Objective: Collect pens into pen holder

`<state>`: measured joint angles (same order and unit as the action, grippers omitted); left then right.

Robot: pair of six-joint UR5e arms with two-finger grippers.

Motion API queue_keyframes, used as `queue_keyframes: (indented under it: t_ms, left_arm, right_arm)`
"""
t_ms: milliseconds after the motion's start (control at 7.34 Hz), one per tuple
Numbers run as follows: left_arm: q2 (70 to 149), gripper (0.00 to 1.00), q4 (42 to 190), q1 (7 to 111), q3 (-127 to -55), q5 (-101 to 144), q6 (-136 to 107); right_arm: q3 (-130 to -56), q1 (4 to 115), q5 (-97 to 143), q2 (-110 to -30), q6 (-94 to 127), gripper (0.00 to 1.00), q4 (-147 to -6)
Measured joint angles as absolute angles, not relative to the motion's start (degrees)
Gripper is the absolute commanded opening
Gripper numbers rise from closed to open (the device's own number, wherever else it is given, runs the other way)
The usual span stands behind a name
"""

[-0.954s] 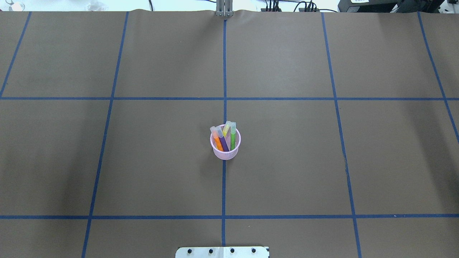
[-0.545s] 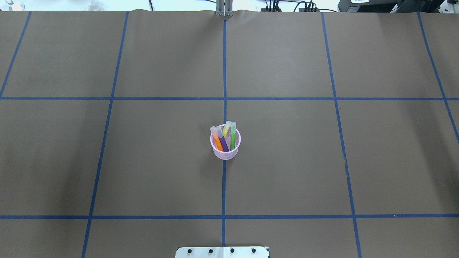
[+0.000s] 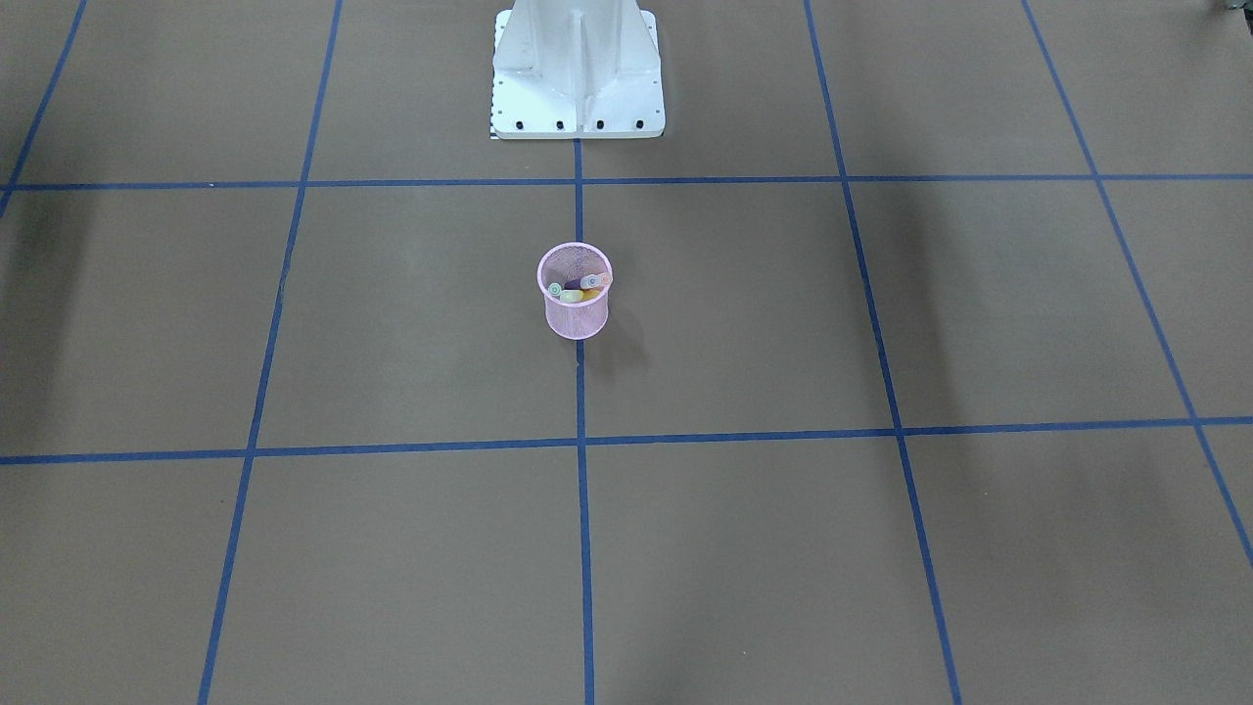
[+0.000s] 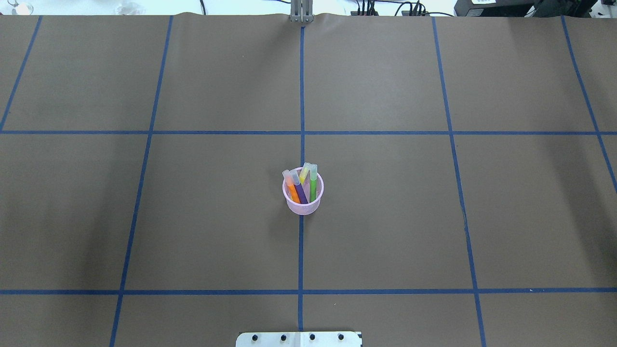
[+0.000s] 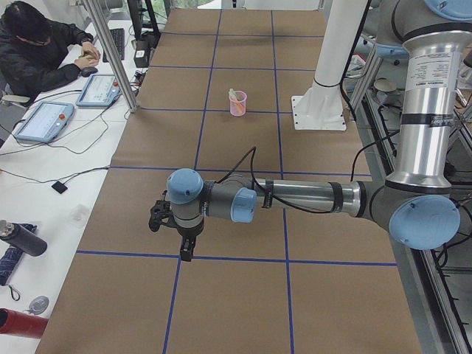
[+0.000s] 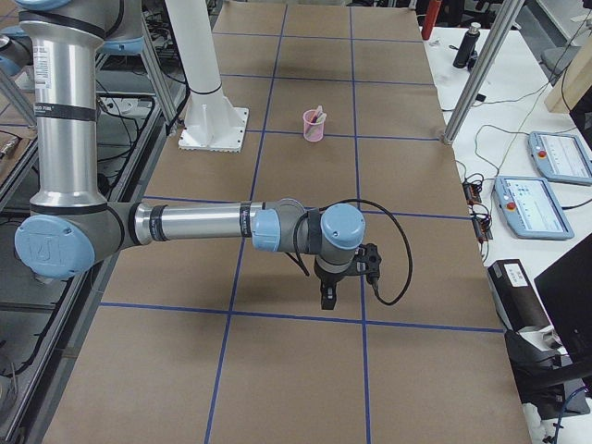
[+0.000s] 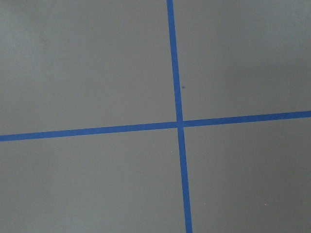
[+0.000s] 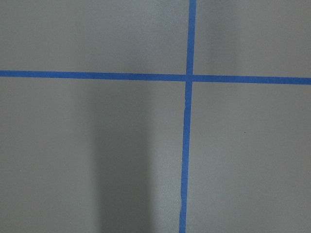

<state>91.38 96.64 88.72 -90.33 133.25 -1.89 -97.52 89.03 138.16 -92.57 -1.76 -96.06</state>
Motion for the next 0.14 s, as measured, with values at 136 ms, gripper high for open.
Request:
queue_keyframes:
  t_ms: [136]
  left_arm:
    - [91.4, 1.00, 96.7, 88.7, -90.1, 133.2, -1.9]
  right_arm:
    - [-97.5, 89.0, 138.2, -92.6, -1.8, 1.00, -96.1]
